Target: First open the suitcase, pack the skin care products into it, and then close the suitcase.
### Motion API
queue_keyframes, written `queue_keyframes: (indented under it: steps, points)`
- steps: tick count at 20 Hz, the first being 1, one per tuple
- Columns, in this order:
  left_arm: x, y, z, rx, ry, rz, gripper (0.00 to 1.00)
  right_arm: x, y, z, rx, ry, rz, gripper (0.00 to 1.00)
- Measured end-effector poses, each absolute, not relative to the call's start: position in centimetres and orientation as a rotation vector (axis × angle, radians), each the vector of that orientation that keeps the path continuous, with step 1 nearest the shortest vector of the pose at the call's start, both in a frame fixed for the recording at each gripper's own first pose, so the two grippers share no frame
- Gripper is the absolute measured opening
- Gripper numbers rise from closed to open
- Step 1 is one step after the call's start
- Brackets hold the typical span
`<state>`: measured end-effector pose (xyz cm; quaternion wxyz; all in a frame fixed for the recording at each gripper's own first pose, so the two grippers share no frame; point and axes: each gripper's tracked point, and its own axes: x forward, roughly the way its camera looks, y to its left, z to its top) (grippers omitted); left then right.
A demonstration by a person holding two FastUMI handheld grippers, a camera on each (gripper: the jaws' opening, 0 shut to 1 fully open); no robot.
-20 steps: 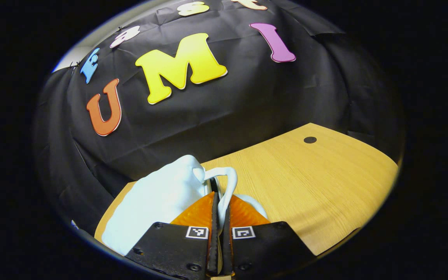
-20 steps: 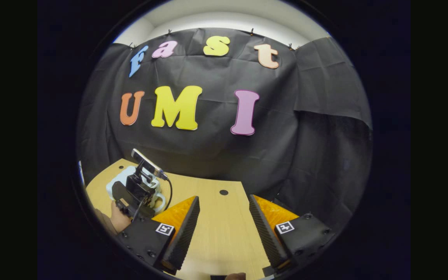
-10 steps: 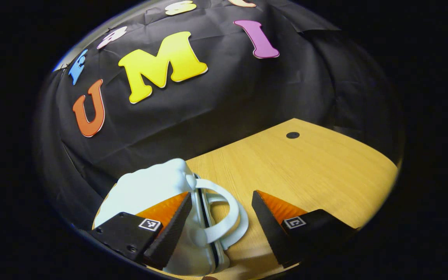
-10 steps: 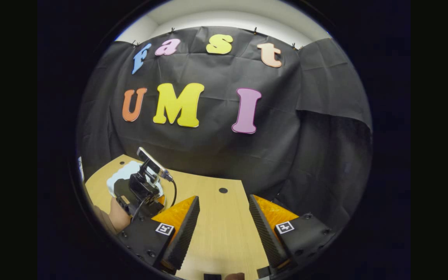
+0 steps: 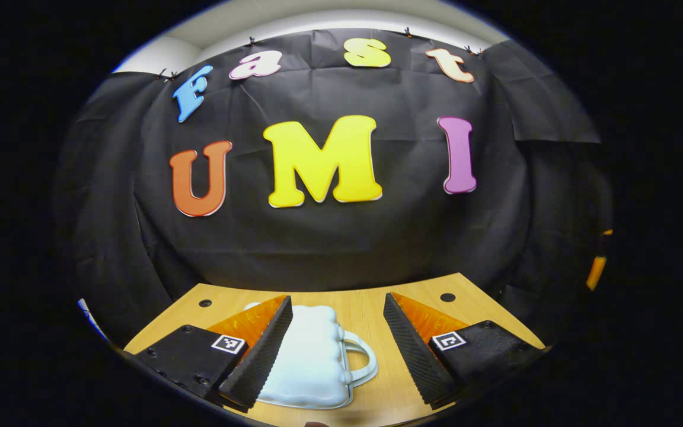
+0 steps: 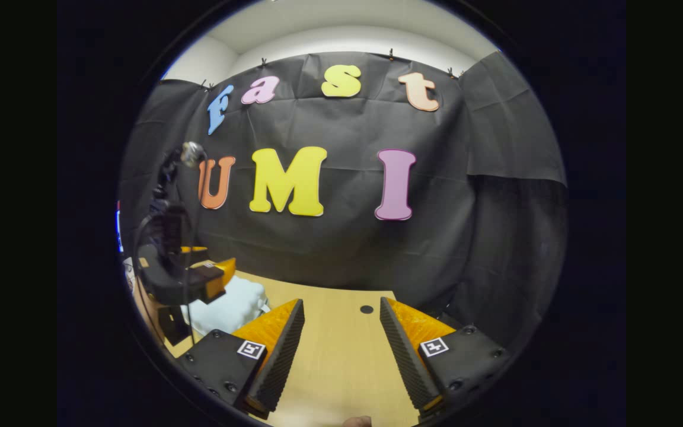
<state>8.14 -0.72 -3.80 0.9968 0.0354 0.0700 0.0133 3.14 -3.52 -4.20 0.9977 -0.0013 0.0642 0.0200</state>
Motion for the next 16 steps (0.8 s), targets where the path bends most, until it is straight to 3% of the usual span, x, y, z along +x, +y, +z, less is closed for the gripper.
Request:
queue_keyframes:
  steps: [1,10,16]
  points:
    - [7.0,0.9,-2.8,0.069,0.133,0.044,0.98,3.5,-2.1,-3.8,0.006,0.125,0.047,0.75]
    - [-0.8,16.0,-0.2,0.035,0.106,0.185,0.99,3.0,13.0,-2.0,0.029,0.118,0.146,0.75]
    - [-1.9,18.2,-1.9,0.012,0.122,0.152,0.99,1.0,17.6,-1.4,-0.036,0.068,0.169,0.76]
